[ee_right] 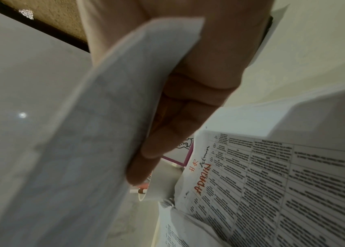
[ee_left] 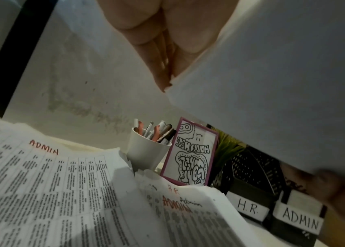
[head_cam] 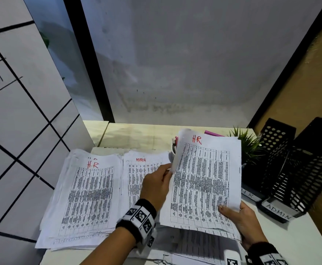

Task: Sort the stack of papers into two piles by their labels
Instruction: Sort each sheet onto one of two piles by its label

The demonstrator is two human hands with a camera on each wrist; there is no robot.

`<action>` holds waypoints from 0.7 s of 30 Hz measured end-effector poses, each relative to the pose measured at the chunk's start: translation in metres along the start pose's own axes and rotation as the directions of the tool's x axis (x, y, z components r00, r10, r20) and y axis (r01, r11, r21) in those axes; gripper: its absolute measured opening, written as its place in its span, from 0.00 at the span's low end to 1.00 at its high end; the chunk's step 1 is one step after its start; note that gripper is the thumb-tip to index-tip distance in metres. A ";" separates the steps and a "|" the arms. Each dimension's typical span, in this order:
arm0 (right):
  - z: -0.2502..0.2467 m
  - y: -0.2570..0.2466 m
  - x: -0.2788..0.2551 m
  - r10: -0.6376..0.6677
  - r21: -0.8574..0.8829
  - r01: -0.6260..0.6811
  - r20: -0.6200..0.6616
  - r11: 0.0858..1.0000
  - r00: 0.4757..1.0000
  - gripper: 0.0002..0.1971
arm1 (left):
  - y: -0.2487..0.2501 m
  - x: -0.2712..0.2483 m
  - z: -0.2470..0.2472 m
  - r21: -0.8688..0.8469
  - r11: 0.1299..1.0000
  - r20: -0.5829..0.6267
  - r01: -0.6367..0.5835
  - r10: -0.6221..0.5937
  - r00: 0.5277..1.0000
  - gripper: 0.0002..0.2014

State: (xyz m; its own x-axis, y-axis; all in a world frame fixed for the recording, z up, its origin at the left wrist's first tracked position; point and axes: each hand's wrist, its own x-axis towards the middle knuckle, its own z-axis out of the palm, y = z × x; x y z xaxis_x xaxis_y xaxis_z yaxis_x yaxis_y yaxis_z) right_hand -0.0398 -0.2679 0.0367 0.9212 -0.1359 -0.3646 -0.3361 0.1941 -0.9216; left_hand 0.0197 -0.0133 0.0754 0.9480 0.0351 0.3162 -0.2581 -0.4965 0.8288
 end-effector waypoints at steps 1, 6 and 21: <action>0.000 -0.001 0.000 -0.001 0.005 0.001 -0.001 1.000 1.000 0.45 | -0.001 -0.004 -0.001 0.020 0.996 -0.014 -0.084 0.084 0.996 0.11; 0.001 -0.004 -0.004 -0.006 0.002 0.006 -0.010 1.000 1.000 0.46 | -0.005 -0.021 -0.003 -0.031 0.974 -0.043 -0.226 0.225 0.973 0.11; 0.001 -0.004 -0.006 0.000 -0.020 -0.001 -0.035 1.000 0.999 0.44 | 0.013 -0.018 -0.005 -0.279 0.949 0.064 0.150 -0.137 0.989 0.15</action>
State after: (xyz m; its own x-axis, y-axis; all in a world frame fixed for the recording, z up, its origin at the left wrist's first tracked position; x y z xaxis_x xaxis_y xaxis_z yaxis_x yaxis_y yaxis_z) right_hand -0.0440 -0.2668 0.0430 0.9137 -0.1697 -0.3692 -0.3408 0.1745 -0.9238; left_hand -0.0017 -0.0160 0.0832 0.9844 0.0473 0.1695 -0.1549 -0.2242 0.9621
